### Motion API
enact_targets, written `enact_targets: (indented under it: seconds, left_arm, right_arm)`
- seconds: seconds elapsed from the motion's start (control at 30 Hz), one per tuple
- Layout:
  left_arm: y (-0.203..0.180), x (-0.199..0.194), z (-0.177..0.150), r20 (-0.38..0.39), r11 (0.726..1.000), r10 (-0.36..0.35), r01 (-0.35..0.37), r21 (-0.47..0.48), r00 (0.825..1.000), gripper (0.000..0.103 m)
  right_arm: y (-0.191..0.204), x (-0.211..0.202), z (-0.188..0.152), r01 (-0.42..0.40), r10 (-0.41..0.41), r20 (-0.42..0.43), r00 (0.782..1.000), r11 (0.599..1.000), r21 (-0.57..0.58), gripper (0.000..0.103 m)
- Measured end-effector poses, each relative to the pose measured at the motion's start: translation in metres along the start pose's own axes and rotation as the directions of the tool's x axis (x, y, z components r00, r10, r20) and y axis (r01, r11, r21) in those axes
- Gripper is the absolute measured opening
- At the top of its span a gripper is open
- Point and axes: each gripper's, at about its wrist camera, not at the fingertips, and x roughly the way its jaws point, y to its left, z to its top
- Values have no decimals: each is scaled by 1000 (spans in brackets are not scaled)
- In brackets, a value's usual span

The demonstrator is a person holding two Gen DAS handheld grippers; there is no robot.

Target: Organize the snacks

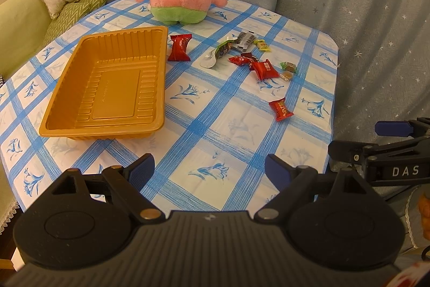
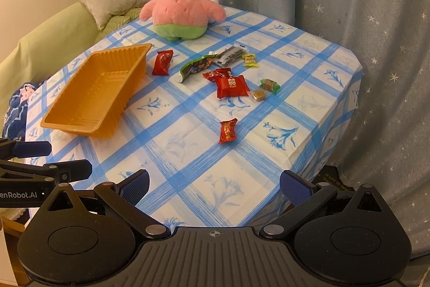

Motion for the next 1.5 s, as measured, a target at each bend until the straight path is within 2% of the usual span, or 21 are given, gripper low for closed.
enact_targets:
  seconds: [1.5]
  left_arm:
    - [2,-6,2,4,1000,-2,2,-2,1000,88]
  right_arm:
    - [0,-3,0,2,-2,8,1000,1000,-2,103]
